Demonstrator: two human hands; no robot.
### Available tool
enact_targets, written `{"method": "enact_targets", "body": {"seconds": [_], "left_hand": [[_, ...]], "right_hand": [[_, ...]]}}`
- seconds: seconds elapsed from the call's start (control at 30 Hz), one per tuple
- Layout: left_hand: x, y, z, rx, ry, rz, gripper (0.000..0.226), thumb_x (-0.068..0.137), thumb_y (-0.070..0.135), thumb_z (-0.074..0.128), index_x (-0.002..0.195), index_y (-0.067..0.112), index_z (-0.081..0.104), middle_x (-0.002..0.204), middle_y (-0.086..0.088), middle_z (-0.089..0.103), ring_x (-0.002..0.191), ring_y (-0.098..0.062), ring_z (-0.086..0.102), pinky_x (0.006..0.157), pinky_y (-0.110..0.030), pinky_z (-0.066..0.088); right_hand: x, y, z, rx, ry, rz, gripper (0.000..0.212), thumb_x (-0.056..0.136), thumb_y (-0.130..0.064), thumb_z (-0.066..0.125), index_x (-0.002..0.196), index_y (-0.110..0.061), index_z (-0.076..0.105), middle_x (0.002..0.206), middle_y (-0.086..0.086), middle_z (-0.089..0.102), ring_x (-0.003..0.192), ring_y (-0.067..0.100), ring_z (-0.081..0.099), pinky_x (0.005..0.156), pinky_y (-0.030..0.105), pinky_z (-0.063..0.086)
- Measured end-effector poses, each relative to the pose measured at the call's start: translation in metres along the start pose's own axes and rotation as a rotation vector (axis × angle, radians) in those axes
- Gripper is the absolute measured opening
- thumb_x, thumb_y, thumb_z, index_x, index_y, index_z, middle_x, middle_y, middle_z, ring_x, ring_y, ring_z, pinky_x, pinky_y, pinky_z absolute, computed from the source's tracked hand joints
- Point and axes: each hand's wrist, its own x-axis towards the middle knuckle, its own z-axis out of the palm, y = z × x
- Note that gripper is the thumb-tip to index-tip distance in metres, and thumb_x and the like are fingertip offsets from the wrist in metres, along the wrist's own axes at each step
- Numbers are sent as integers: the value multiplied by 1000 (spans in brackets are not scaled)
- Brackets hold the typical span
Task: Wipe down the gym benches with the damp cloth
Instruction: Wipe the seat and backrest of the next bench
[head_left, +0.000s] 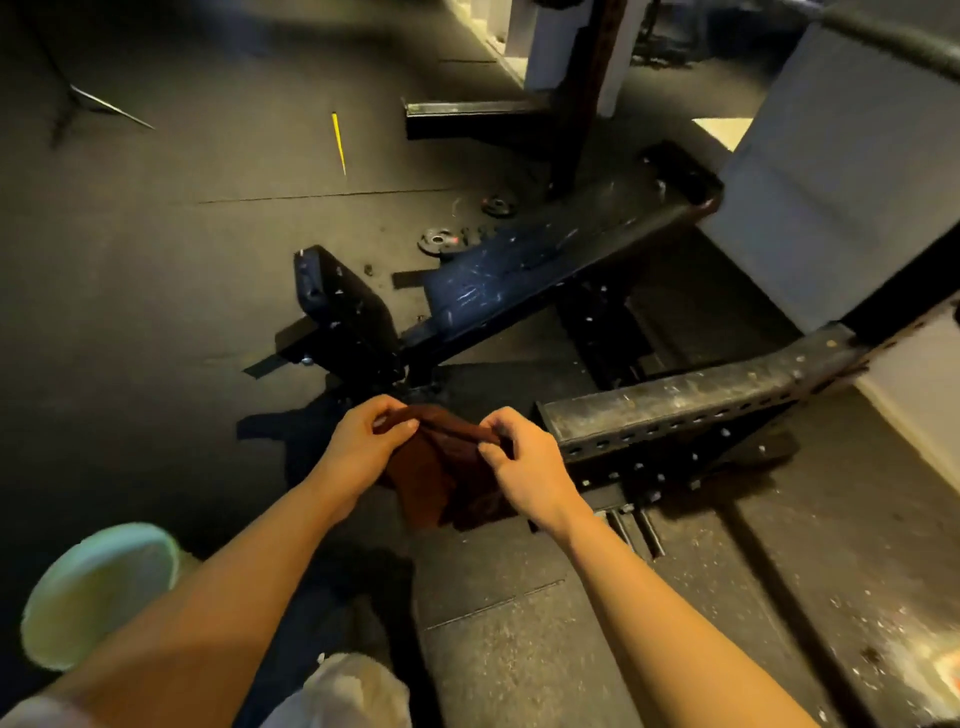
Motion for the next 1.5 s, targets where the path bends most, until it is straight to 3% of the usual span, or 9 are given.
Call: {"method": "enact_targets", "body": {"seconds": [0.13, 0.27, 0.4, 0.63, 1.0, 1.13, 1.33, 1.43, 1.5], "left_hand": [[52, -13, -43, -117, 96, -54, 2, 94, 19, 61, 92, 21, 62, 97, -9, 65, 92, -24, 63, 81, -37, 52], [108, -16, -85, -168, 147, -81, 6, 96, 16, 58, 96, 22, 57, 101, -11, 64, 93, -24, 63, 78, -37, 53], [151, -3, -112, -256, 109, -110, 8, 99, 12, 49, 101, 18, 53, 99, -9, 64, 93, -21, 63, 76, -33, 53], [219, -13, -146, -359, 68, -114, 22, 98, 1, 46, 108, 17, 58, 104, -4, 68, 101, -15, 66, 89, -31, 53], [379, -50, -193, 345, 159, -115, 43, 90, 2, 60, 130, 16, 54, 132, -2, 55, 124, -16, 51, 103, -27, 39], [455, -67, -207, 613, 66, -46, 59, 85, 5, 67, 139, 16, 45, 144, -3, 43, 132, -19, 42, 110, -31, 34], [560, -118, -220, 1047, -162, -23, 103, 82, 33, 73, 154, 12, 3, 162, -6, 1, 149, -22, 2, 121, -37, 9], [575, -136, -222, 1118, -185, 27, 106, 82, 37, 73, 153, 12, -1, 162, -7, -4, 149, -21, 1, 120, -37, -1], [578, -140, -223, 1154, -184, 58, 106, 81, 41, 72, 153, 12, 1, 162, -8, -1, 149, -20, 4, 120, -35, -2]], "right_hand": [[56, -28, 27, -9, 87, 19, 31, 84, 2, 61, 94, -19, 41, 97, 4, 57, 87, 17, 54, 73, 26, 42], [123, -59, 69, 6, 52, 11, 29, 81, 3, 63, 83, -24, 53, 97, -2, 51, 85, 5, 50, 75, 20, 41], [169, -90, 113, 207, -160, -23, 55, 81, -13, 74, 129, -27, 54, 124, -9, 45, 111, -4, 46, 92, 9, 40], [260, -95, 156, 305, -78, -42, 56, 85, 4, 63, 131, -25, 54, 129, -4, 50, 123, 6, 49, 107, 34, 43], [454, -51, 219, 191, -137, 125, 50, 88, -6, 63, 132, -28, 55, 128, -3, 57, 122, 13, 51, 109, 41, 41], [521, -39, 240, 164, -99, 168, 46, 90, -2, 60, 133, -19, 55, 126, 1, 54, 121, 15, 50, 106, 23, 34], [593, -15, 302, 63, -203, 93, 50, 92, 2, 52, 138, -18, 51, 142, 2, 43, 129, 18, 38, 101, 8, 18], [604, 7, 323, 72, -188, 131, 50, 91, 7, 51, 135, -18, 54, 146, 5, 41, 131, 20, 35, 97, -4, 12], [616, 16, 325, 101, -151, 245, 48, 92, 7, 50, 135, -15, 54, 146, 6, 42, 134, 23, 36, 103, 3, 14]]}}
